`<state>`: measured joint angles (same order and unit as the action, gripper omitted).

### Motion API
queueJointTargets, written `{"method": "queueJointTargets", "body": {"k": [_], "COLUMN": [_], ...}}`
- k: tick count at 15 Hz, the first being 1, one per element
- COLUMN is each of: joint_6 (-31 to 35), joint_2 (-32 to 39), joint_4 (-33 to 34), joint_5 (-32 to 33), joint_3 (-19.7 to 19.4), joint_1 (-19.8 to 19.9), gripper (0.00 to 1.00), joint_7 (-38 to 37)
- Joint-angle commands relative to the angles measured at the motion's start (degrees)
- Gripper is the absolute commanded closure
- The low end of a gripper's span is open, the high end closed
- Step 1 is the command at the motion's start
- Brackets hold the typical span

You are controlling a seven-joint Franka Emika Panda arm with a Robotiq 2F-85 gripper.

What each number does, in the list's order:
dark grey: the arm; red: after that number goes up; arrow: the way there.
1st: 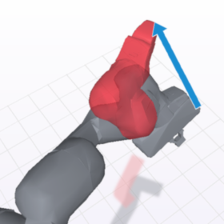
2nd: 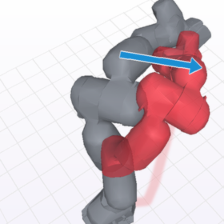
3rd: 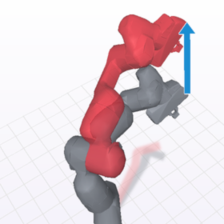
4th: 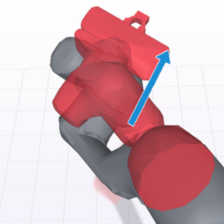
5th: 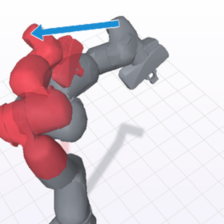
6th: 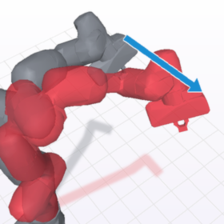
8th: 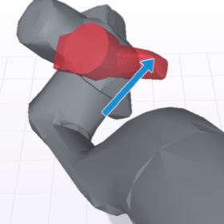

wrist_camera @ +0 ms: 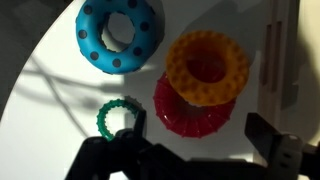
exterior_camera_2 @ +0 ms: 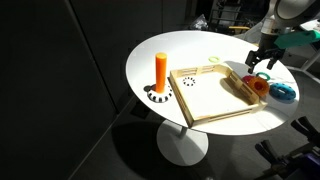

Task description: Put the green ring on the table

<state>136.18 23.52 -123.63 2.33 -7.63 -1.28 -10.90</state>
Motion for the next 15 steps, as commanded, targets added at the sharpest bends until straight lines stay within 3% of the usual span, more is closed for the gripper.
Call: {"method": "queueJointTargets", "body": {"k": [1, 6, 15], "joint_6": [-3.84, -9.52, -13.6], "joint_2": [-2.66, -6.31, -14.62], "joint_4": [-0.14, 0.82, 2.77], "joint_5": [-2.57, -5.22, -3.15], "joint_3": [2.68, 4.8, 7.05], "joint_1": [1.91, 2.26, 0.14], "gripper": [0.0, 0.0, 0.0], "joint_7": [3.57, 8.17, 6.71]}}
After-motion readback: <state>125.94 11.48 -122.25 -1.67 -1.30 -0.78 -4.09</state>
